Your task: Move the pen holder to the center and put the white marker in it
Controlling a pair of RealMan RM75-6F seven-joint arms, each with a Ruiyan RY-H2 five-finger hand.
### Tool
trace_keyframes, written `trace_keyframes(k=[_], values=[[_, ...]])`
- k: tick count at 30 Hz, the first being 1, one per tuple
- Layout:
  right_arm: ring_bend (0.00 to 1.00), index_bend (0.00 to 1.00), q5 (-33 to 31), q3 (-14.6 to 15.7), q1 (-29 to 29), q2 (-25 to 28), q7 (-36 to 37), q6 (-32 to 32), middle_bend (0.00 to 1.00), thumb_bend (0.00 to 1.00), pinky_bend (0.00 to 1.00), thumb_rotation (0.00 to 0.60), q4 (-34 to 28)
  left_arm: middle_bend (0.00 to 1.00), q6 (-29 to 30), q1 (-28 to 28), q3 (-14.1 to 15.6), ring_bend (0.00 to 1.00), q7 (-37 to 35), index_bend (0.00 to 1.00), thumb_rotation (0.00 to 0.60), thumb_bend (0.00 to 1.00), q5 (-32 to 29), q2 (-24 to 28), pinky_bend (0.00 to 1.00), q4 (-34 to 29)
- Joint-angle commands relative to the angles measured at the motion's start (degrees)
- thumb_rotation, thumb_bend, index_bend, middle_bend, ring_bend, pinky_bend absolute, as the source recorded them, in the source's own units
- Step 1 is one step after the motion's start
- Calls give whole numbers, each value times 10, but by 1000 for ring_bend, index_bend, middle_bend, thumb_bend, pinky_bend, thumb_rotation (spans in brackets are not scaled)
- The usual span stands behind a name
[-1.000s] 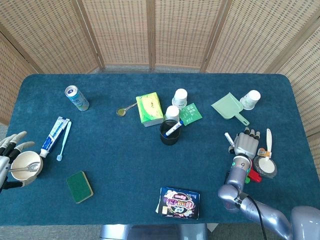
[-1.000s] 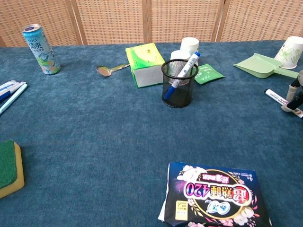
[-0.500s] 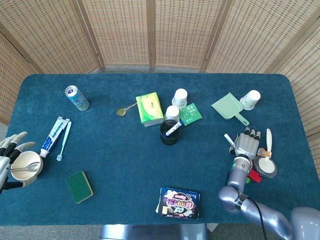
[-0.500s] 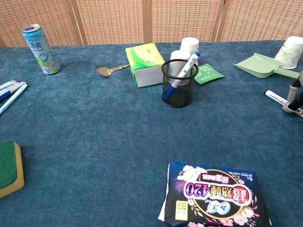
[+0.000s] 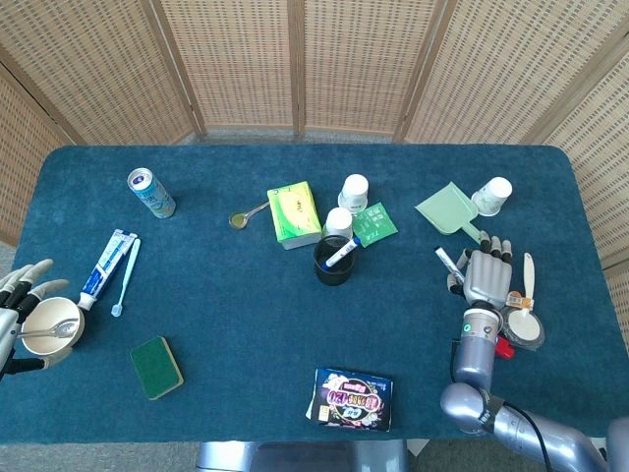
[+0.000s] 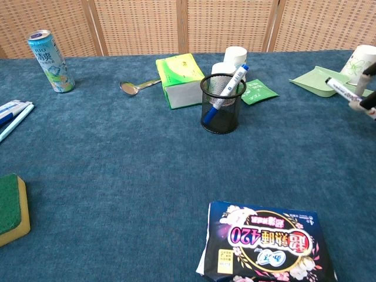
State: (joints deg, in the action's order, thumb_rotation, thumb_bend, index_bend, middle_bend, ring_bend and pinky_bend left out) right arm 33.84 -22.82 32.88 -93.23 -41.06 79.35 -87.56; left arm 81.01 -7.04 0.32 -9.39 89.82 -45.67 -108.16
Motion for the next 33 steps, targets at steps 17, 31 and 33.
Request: trace_keyframes(k=[17, 31, 33], values=[[0, 588, 142, -26, 1, 56, 55, 73, 0, 465, 0, 600, -203, 0, 2, 1, 1, 0, -9, 198, 600, 71, 5, 2, 95, 4], [0, 583, 137, -64, 76, -26, 55, 71, 0, 473, 0, 600, -201, 0, -8, -4, -1, 0, -9, 198, 600, 70, -3, 1, 95, 6], [0, 582, 132, -70, 87, -40, 56, 68, 0, 474, 0, 600, -193, 0, -10, -6, -1, 0, -11, 198, 600, 71, -4, 1, 96, 6]])
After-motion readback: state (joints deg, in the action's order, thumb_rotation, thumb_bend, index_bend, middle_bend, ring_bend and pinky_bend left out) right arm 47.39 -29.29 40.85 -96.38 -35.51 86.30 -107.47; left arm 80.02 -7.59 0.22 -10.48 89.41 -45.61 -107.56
